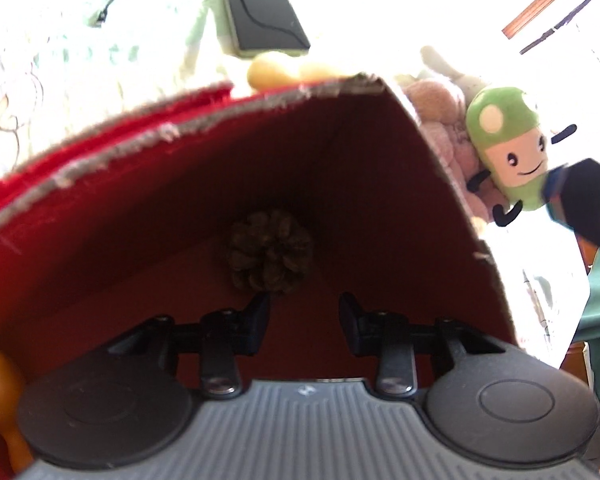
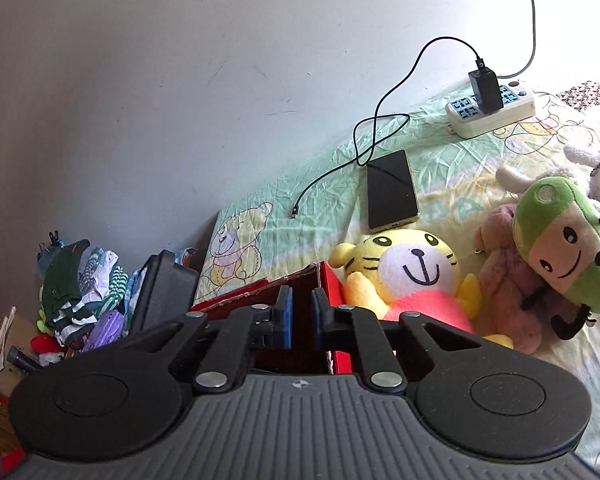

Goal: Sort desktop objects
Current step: 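Withdraw the right gripper from the box toward the tape roll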

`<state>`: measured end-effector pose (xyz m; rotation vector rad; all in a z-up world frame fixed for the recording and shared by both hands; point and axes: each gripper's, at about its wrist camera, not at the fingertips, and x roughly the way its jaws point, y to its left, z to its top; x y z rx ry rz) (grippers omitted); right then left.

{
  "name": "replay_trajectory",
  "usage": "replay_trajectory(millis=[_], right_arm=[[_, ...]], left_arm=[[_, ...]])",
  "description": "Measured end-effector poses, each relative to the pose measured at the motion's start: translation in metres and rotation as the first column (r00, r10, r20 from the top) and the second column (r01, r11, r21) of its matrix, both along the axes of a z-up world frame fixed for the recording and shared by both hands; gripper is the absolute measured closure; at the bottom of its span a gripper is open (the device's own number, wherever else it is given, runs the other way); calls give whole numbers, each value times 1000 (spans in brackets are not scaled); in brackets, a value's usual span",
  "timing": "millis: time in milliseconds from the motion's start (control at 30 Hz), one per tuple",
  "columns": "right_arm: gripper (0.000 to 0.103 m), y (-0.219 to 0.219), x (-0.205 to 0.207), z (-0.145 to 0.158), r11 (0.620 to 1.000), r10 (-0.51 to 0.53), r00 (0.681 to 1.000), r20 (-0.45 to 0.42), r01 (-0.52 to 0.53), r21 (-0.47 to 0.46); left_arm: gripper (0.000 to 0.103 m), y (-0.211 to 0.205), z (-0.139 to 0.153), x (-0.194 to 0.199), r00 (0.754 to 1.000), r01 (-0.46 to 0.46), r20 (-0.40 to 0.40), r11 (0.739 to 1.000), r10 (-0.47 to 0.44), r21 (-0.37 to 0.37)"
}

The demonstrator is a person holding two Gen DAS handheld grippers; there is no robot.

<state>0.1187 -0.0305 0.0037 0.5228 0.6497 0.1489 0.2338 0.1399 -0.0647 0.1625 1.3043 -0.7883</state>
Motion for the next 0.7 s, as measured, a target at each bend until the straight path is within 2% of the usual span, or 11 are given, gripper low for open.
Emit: replay_trajectory(millis=[133,233,367,500,600,633,700], right_arm=[[91,2,-2,-2,1000,3,1000,12,-3,-15],[90,3,-4,-4,1000,3,1000,22,-3,-18],[88,6,-8,0,998,2,999,37,1,-68],[88,6,-18,5,998,18,998,57,-15,-60],[87,10,-27,9,997,54,996,68,-49,-67],[87,11,-31,10,995,68,995,74,-63,-72],[83,15,-39,15,992,100,991,91,-91,-90]], left_arm=[[56,14,19,-6,998,-19,54,1000,20,-25],[53,33,38,-16,991,-43,129,999,46,-27],[43,67,64,-37,962,-106,249,994,108,-23],[41,94,75,-65,937,-175,292,981,193,-85],[30,129,86,-88,912,-220,323,967,251,-130],[23,140,94,-101,904,-231,337,963,264,-137],[15,150,104,-122,884,-247,370,958,285,-148]])
